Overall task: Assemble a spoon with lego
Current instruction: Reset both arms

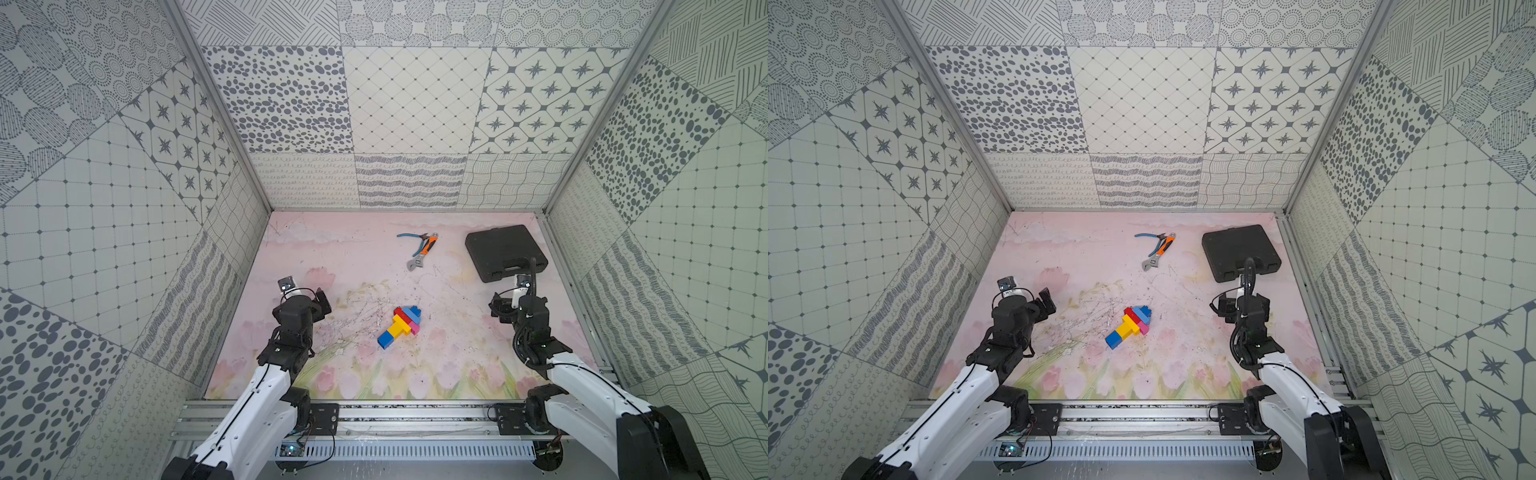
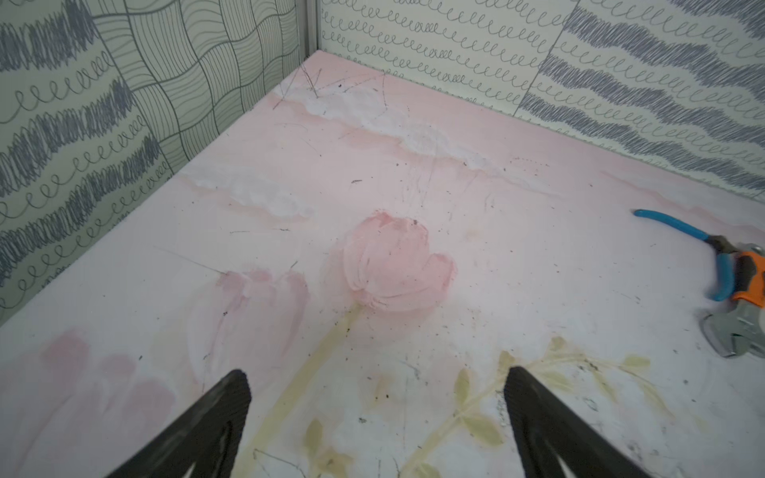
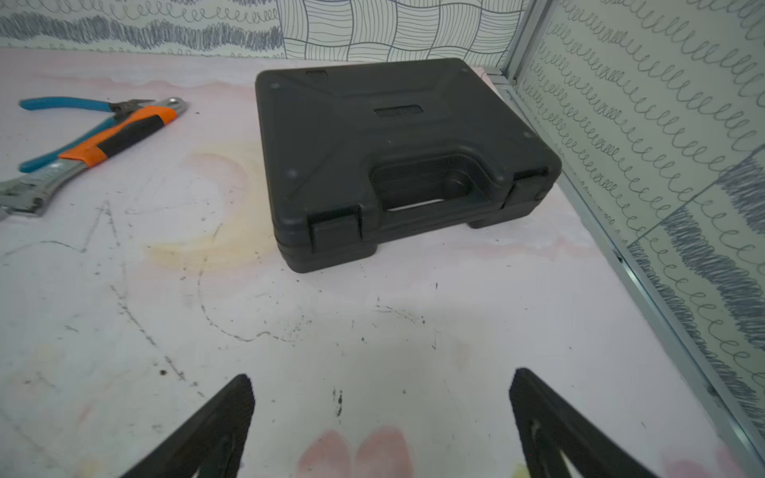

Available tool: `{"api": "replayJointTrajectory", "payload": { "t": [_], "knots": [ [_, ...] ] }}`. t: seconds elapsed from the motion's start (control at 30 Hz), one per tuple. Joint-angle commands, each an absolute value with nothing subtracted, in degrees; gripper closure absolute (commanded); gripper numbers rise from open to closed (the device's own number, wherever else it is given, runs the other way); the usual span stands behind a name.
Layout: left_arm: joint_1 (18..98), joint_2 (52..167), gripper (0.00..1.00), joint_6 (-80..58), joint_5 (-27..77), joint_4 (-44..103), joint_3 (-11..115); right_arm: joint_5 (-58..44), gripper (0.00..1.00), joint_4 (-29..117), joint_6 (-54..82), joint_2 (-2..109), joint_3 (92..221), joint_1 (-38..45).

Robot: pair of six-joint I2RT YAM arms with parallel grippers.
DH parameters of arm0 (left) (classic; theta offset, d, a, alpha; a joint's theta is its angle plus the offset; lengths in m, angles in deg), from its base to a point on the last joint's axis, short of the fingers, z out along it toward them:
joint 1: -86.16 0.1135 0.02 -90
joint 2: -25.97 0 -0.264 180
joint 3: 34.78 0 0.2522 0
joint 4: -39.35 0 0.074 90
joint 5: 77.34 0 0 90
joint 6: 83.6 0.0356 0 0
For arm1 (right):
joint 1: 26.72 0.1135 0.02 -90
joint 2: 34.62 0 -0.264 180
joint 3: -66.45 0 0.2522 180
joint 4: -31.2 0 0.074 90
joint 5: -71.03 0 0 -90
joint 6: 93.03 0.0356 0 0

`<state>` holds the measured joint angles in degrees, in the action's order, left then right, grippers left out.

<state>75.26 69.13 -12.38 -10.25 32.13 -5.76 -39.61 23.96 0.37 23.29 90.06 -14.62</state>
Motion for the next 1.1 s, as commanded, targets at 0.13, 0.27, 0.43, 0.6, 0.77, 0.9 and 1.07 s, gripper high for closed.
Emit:
{"api": "replayJointTrajectory", "payload": {
  "t": [0.13,0.27,0.43,0.6,0.77,0.9,1.07],
  "knots": [
    [78.8,87.3,0.02,3.1,-14.3,70.7,-13.4,-39.1,0.02,-18.7,-3.9,43.3,90.0,-16.2],
    [81.7,102.2,0.02,2.8,-11.2,79.2,-7.6,-36.8,0.02,-29.2,-4.2,57.6,92.5,-17.4],
    [82.8,117.4,0.10,5.5,-6.5,78.7,1.2,-36.0,0.02,-13.7,-0.7,55.0,98.7,-20.2],
    [84.1,114.9,0.02,2.8,-2.8,73.1,1.8,-33.3,0.02,-5.9,1.7,54.3,102.2,-22.8],
    [83.8,116.6,0.02,5.2,-2.2,78.0,1.0,-33.2,0.02,-5.8,1.6,54.3,102.2,-22.8],
    [83.7,115.9,0.02,4.4,-2.0,75.4,1.6,-33.2,0.02,-5.7,1.7,54.3,102.1,-22.8],
    [84.0,116.0,0.02,4.4,-1.7,75.4,1.7,-33.2,0.02,-5.7,1.7,54.3,102.2,-22.8]
  ]
}}
